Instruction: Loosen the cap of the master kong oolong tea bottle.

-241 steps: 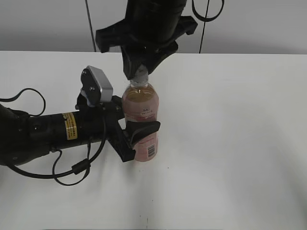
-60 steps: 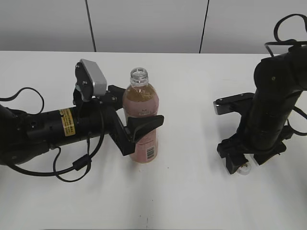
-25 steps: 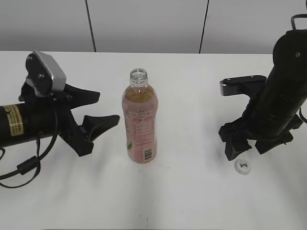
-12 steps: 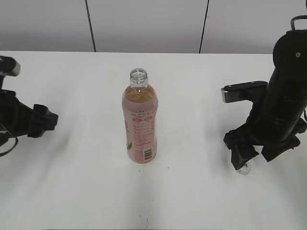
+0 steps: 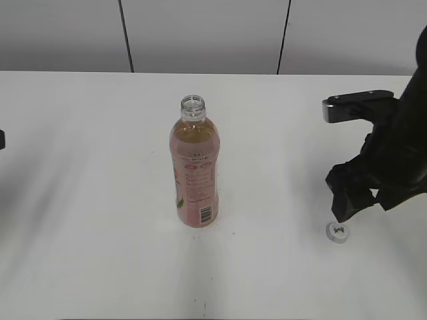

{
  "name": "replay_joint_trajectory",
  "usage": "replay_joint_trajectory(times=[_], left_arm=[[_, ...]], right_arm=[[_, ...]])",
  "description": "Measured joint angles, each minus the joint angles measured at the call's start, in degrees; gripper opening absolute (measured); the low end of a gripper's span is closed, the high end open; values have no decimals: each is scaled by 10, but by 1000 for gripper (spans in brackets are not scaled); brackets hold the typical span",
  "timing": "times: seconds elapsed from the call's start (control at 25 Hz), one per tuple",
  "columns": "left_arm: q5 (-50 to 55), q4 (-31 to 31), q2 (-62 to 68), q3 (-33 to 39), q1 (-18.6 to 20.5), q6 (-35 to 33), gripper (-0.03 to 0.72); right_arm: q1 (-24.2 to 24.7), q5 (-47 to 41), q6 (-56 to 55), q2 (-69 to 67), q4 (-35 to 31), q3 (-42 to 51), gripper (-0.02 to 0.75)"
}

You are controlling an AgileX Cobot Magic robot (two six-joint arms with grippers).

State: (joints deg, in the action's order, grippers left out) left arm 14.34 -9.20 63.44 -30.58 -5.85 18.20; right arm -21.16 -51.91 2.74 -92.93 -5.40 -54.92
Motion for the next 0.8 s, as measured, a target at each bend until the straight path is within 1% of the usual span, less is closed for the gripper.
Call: replay_joint_trajectory(times=[0.28, 0.48, 0.68, 0.8], left_arm=[[153, 2, -140, 0, 1, -11, 448], [270, 3, -254, 0, 1, -25, 448], [325, 16, -347, -10, 1, -39, 448], [362, 32, -382, -23, 1, -65, 445]], right_arm=[[0, -41, 0, 103, 0, 26, 576], [0, -70, -2, 200, 14, 69, 568], [0, -99, -6, 308, 24, 130, 544], [0, -120, -12, 383, 27, 160, 539]])
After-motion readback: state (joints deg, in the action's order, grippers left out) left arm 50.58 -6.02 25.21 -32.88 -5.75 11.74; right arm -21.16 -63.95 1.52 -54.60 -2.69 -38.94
